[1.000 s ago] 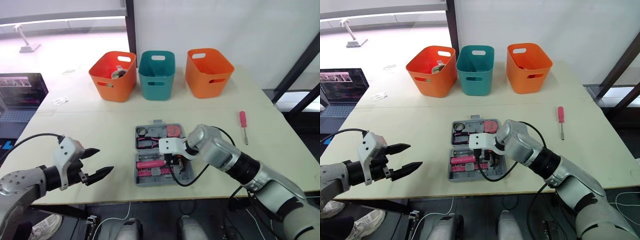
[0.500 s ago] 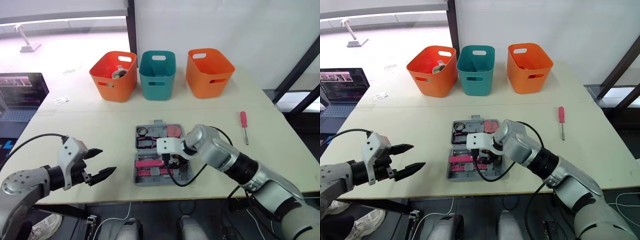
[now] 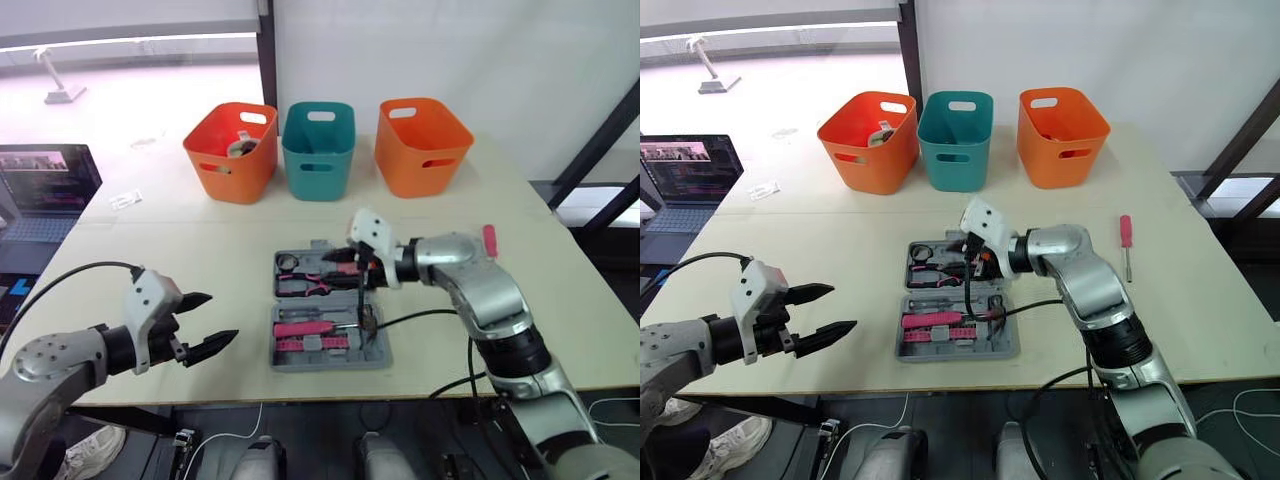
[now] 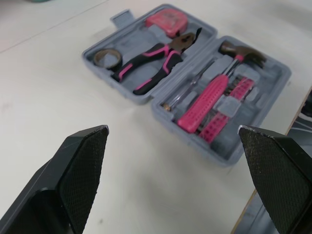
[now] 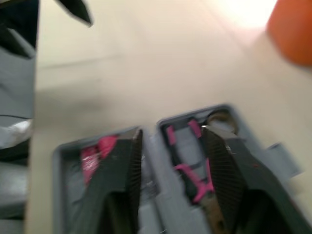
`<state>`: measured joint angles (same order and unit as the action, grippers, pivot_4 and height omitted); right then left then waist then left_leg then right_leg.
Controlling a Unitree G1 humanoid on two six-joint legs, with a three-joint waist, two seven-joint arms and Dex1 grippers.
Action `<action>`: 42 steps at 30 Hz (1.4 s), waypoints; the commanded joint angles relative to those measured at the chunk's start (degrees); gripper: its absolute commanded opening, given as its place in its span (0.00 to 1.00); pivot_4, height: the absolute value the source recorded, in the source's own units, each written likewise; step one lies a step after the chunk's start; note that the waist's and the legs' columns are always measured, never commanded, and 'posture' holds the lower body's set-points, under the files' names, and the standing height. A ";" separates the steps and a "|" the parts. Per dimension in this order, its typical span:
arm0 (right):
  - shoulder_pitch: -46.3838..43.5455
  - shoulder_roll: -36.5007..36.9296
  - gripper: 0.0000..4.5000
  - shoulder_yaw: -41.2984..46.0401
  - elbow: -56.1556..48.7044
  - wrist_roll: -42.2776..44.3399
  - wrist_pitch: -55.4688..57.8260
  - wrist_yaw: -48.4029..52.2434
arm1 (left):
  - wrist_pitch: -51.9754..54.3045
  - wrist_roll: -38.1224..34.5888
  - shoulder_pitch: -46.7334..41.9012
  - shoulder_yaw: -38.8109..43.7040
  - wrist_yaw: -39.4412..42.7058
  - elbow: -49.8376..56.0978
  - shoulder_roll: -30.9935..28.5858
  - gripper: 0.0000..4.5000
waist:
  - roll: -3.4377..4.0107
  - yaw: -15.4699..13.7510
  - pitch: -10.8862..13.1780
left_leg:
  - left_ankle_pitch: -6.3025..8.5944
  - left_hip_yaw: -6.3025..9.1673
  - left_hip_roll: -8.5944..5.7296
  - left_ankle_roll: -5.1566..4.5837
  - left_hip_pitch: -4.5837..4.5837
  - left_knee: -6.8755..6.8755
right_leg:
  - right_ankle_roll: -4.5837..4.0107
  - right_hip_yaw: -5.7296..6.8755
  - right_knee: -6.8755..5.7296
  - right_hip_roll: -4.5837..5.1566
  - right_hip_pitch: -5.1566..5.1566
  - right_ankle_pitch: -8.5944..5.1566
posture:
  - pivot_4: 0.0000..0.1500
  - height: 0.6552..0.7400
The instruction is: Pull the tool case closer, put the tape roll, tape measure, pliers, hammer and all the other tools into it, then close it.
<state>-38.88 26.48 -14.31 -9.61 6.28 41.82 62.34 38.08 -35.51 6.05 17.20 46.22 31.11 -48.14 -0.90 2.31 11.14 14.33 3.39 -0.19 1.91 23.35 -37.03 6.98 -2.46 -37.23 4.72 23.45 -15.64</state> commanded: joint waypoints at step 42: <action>6.91 -6.64 0.00 -5.95 19.16 0.76 -15.09 -5.02 | 1.50 -0.55 -3.50 -2.07 -0.30 1.20 -1.27 1.00 | -0.52 0.16 -0.49 | -0.05 -0.06 0.06 0.07 -0.93 0.81 | -0.19 -0.09 0.11 -0.08 -0.49 -0.09 | 1.00 1.00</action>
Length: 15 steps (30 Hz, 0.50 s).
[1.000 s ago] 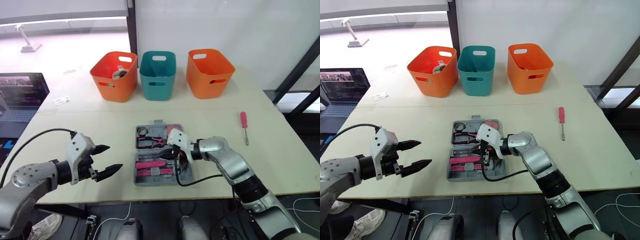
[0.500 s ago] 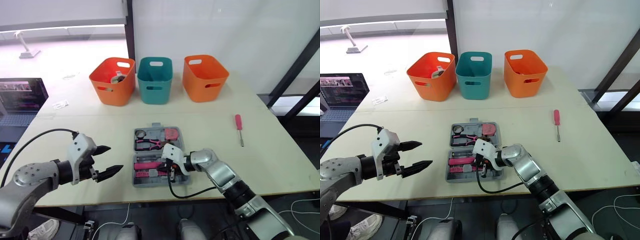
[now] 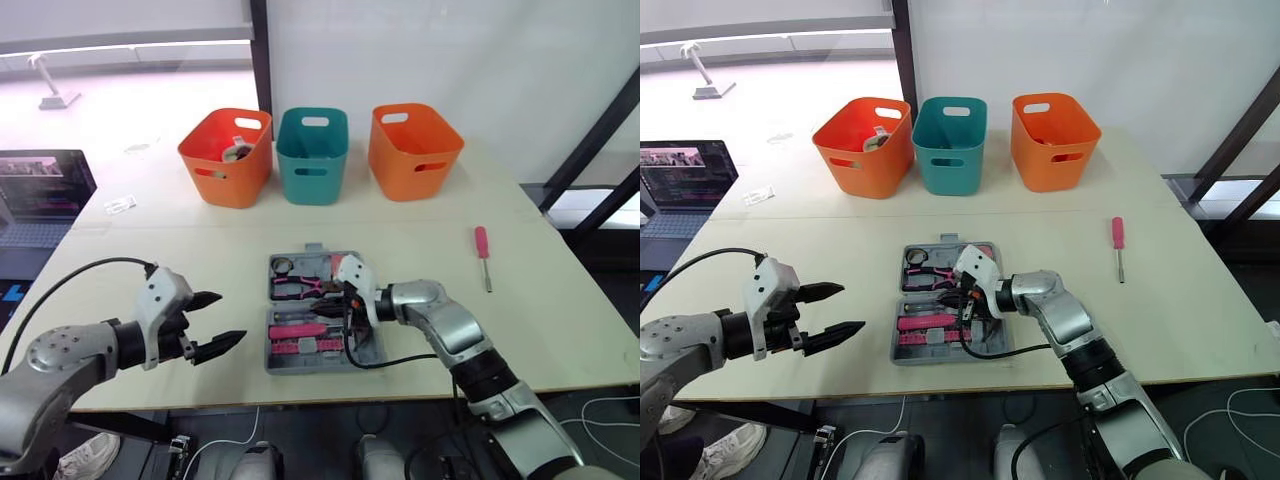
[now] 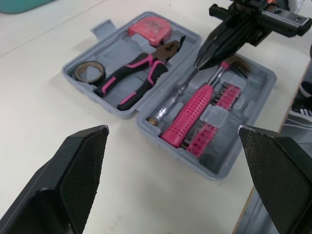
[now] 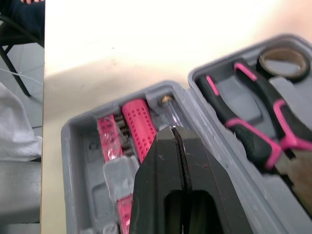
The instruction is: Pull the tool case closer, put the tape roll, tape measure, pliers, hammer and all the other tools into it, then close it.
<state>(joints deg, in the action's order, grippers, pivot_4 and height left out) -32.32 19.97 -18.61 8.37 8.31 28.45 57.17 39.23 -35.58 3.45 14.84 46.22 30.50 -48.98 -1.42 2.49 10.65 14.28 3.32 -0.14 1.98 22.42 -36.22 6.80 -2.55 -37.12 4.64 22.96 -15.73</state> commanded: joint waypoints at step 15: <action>5.57 -3.10 0.00 3.74 10.58 2.65 -16.65 -0.51 | 1.63 -0.61 -2.08 0.89 -0.08 1.20 -0.21 1.00 | 0.05 -0.09 -0.46 | 0.01 -0.01 0.00 0.00 -0.86 0.14 | -0.08 -0.01 0.16 0.02 -0.88 -0.08 | 1.00 1.00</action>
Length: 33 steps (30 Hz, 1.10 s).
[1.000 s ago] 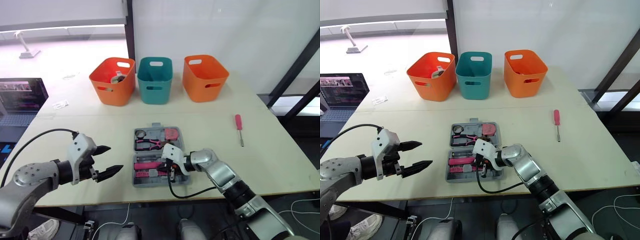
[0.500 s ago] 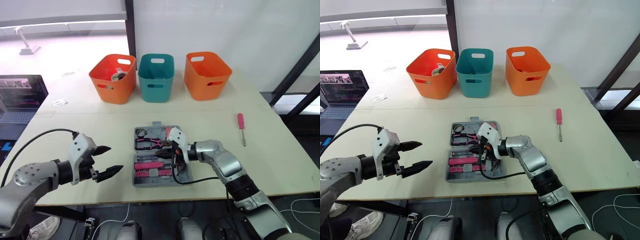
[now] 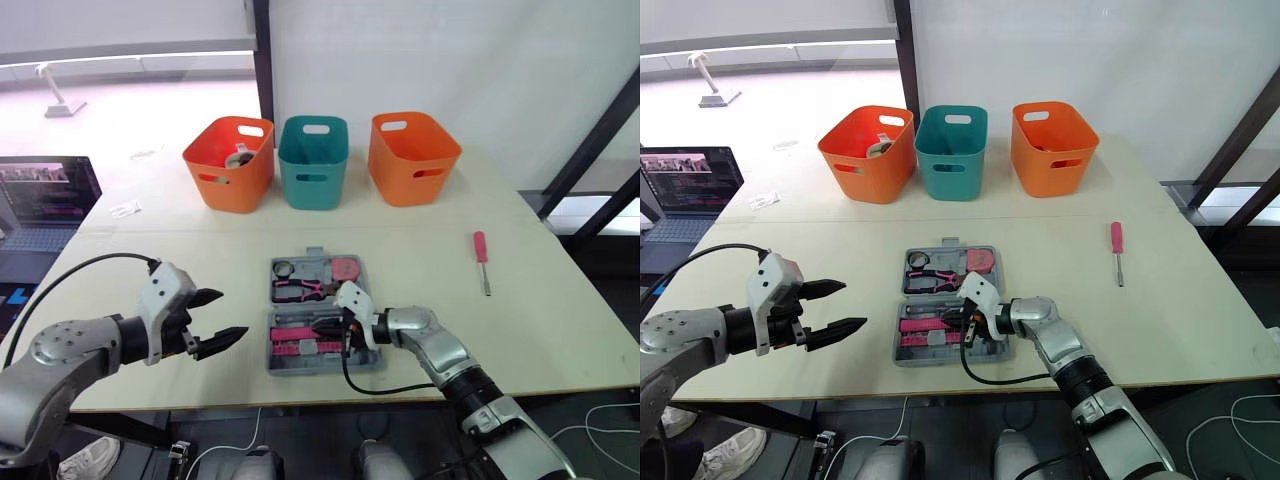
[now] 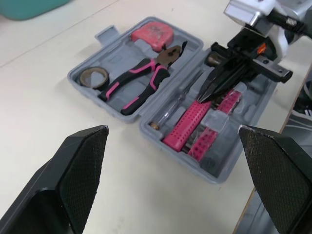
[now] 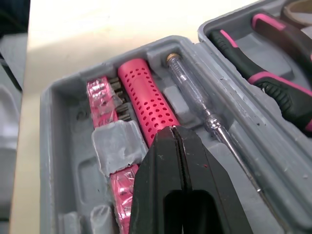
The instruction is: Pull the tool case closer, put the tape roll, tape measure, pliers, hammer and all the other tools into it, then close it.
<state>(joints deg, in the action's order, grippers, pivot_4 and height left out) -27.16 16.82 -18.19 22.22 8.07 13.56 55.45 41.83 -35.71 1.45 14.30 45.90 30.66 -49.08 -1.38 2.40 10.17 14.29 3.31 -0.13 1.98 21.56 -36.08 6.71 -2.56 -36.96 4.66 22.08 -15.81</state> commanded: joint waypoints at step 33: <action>13.81 20.38 0.99 43.05 14.26 10.00 -28.00 -15.60 | -46.01 5.97 27.82 34.52 0.83 -38.87 17.59 1.00 | 0.14 0.01 0.15 | -0.01 -0.26 0.07 0.00 0.71 -0.13 | -0.38 -0.07 0.50 0.06 0.45 -0.17 | 1.00 1.00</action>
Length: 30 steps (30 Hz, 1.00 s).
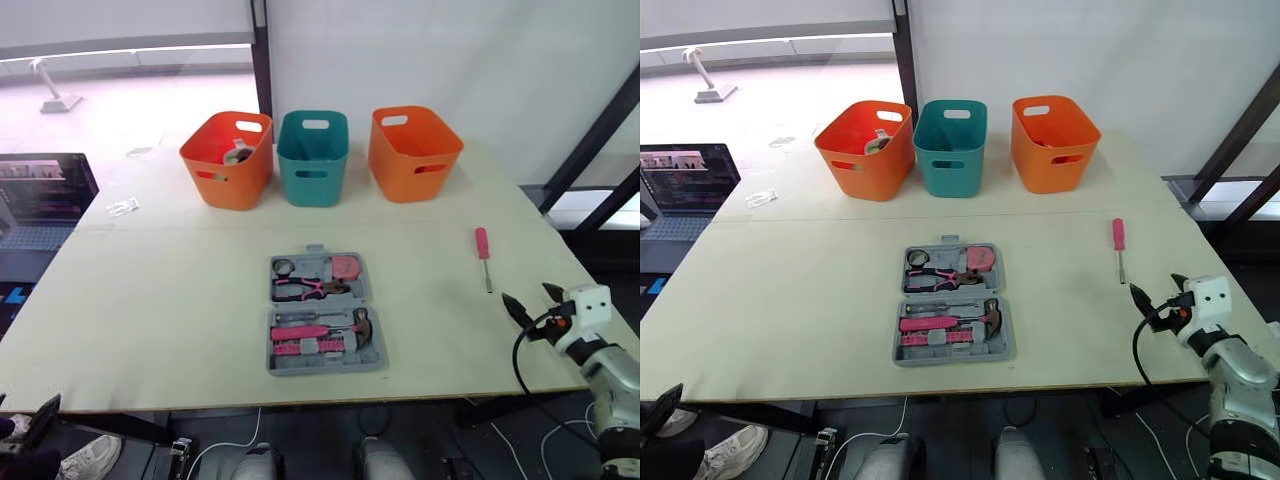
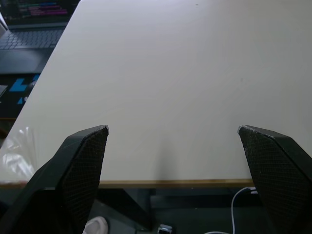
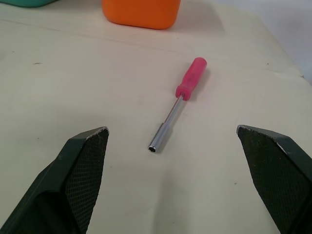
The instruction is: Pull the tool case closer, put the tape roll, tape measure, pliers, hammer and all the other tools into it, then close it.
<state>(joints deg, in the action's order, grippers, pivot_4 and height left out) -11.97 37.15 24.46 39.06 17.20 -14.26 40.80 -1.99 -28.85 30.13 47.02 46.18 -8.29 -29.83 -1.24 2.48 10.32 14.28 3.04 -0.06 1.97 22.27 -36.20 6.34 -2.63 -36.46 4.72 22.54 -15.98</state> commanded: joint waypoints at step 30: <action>42.00 -19.60 0.99 5.94 -64.51 9.05 18.60 -16.58 | 31.09 -3.41 -57.16 -44.47 14.84 11.00 -9.88 1.00 | 0.40 -1.93 -0.09 | 0.04 0.56 0.03 -0.08 0.10 0.31 | 0.24 0.37 -0.40 -0.24 0.19 -0.11 | 1.00 1.00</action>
<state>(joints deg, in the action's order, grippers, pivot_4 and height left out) 29.15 17.84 29.67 -23.64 26.05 4.65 24.91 29.33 -31.96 -26.40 1.73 60.31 1.88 -39.28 -0.84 0.55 10.23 14.33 3.60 -0.04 1.88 22.41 -35.90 6.55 -2.26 -37.03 4.50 22.81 -16.20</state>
